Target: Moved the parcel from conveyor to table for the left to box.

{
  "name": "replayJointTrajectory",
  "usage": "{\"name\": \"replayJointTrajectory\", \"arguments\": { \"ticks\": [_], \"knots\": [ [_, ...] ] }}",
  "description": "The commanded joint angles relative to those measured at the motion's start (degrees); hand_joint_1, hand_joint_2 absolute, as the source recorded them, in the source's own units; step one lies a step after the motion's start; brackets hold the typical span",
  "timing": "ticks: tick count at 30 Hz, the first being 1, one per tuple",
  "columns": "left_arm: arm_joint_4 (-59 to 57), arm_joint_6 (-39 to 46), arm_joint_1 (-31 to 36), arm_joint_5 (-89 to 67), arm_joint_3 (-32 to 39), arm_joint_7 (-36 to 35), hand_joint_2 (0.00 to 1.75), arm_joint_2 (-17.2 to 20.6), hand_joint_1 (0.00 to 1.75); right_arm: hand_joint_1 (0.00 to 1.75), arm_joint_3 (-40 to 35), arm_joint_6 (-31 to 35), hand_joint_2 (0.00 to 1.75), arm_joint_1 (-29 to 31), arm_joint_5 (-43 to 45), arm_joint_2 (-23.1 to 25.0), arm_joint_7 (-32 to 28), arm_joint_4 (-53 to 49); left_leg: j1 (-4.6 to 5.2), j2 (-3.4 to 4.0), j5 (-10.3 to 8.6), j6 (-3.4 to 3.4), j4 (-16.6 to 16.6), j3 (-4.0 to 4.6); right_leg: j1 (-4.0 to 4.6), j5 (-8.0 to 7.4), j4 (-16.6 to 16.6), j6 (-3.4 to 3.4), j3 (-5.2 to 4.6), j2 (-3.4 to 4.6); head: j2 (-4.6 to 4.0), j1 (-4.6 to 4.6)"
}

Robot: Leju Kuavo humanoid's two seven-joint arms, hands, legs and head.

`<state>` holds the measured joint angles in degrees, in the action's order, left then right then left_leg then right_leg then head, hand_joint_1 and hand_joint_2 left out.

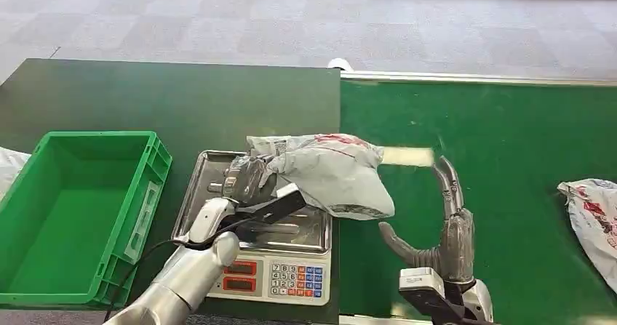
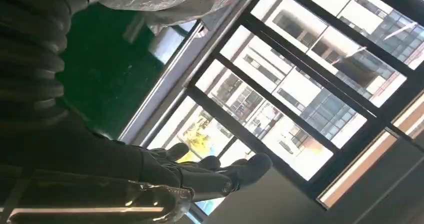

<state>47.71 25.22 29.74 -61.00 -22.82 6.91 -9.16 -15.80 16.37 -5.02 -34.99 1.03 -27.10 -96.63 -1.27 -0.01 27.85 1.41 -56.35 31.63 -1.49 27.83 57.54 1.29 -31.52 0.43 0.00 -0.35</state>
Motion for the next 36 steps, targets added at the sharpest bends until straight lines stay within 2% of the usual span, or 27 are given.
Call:
{"name": "replayJointTrajectory", "arguments": {
  "ticks": [1, 5, 6, 10, 14, 17, 23, 26, 29, 31, 36],
  "knots": [
    [2.17, 1.74, -1.79, 3.14, 1.77, 3.11, 1.75, 0.82, 1.75, 0.00, 0.57, 0.27, 1.75, -0.91, -0.71, 0.02, 0.82, 1.22, 0.00, 0.03, -0.03, -0.07, 0.07, -0.05, 0.03, -0.04, -0.08, -0.10, 0.04, 0.00, 0.00, 0.02],
    [12.17, 5.54, -4.37, 8.19, 1.73, 8.34, 1.75, 1.74, 1.75, 0.00, 1.20, 1.05, 1.75, -2.08, -0.89, 0.18, 1.07, 0.53, -0.01, 0.05, 0.00, -0.05, 0.01, 0.01, 0.03, -0.02, -0.02, -0.09, -0.02, 0.02, 0.00, 0.02],
    [17.63, 5.93, -5.44, 11.30, 1.97, 9.92, 1.75, 2.17, 1.75, 0.00, 1.37, 1.58, 1.75, -2.33, -0.91, 0.25, 1.05, 0.60, -0.02, 0.07, -0.04, -0.13, 0.08, 0.01, 0.07, -0.07, -0.10, -0.19, -0.02, 0.00, 0.00, 0.00],
    [33.62, 5.26, -7.99, 15.44, 3.36, 10.69, 1.75, 4.31, 1.75, 0.00, 1.54, 3.28, 1.75, -3.78, -1.02, 0.34, 1.31, 0.84, -0.03, 0.11, 0.02, -0.05, -0.07, 0.19, 0.06, -0.02, 0.06, -0.11, -0.23, 0.06, 0.00, 0.00],
    [39.86, 6.66, -9.98, 17.27, 5.08, 12.28, 1.75, 5.28, 1.75, 0.00, 1.38, 4.54, 1.75, -5.18, -1.09, 0.17, 1.44, 0.68, -0.02, 0.12, 0.01, -0.04, -0.02, 0.19, 0.05, -0.02, 0.02, -0.09, -0.23, 0.07, 0.00, 0.00],
    [45.09, 8.66, -12.69, 20.30, 6.37, 14.39, 1.75, 7.95, 1.75, 0.00, 1.42, 5.55, 1.75, -7.11, -1.04, 0.07, 1.63, 0.16, -0.02, 0.13, 0.01, -0.05, 0.03, 0.16, 0.04, -0.02, -0.02, -0.10, -0.21, 0.11, 0.00, 0.02],
    [50.32, 11.03, -16.89, 27.26, 9.78, 18.10, 1.75, 12.17, 1.75, 0.00, 2.22, 5.86, 1.75, -8.94, -1.85, 0.87, 2.14, -1.99, 0.00, 0.22, 0.03, -0.07, 0.08, 0.08, 0.04, -0.02, -0.02, -0.18, -0.18, 0.17, 0.00, 0.00],
    [51.28, 11.82, -19.80, 30.11, 14.56, 19.62, 1.75, 12.86, 1.75, 0.00, 2.71, 5.86, 1.75, -9.78, -2.33, 1.21, 2.30, -2.15, 0.01, 0.20, 0.01, -0.04, 0.07, 0.13, 0.02, -0.02, -0.01, -0.11, -0.22, 0.16, 0.00, 0.00],
    [51.43, 14.17, -21.64, 34.48, 23.71, 20.11, 1.75, 14.02, 1.75, 0.00, 2.60, 7.20, 1.75, -11.25, -1.81, 0.82, 2.66, -2.73, 0.01, 0.26, 0.03, -0.04, 0.10, 0.05, 0.02, -0.02, -0.03, -0.11, -0.17, 0.22, 0.00, 0.02],
    [52.21, 12.63, -23.10, 36.26, 28.34, 20.12, 1.75, 14.25, 1.75, 0.00, 2.63, 7.20, 1.75, -11.90, -1.98, 1.04, 3.24, -3.58, 0.00, 0.34, 0.04, -0.04, 0.11, 0.05, 0.03, -0.02, -0.02, -0.14, -0.19, 0.29, 0.00, 0.02],
    [52.62, 11.90, -23.29, 36.03, 29.00, 20.88, 1.75, 13.21, 1.75, 0.00, 2.57, 7.10, 1.75, -11.78, -2.16, 1.10, 3.54, -3.69, 0.00, 0.10, 0.01, -0.04, 0.04, 0.16, 0.02, 0.02, 0.00, -0.09, -0.23, 0.05, 0.00, 0.00]
  ]
}}
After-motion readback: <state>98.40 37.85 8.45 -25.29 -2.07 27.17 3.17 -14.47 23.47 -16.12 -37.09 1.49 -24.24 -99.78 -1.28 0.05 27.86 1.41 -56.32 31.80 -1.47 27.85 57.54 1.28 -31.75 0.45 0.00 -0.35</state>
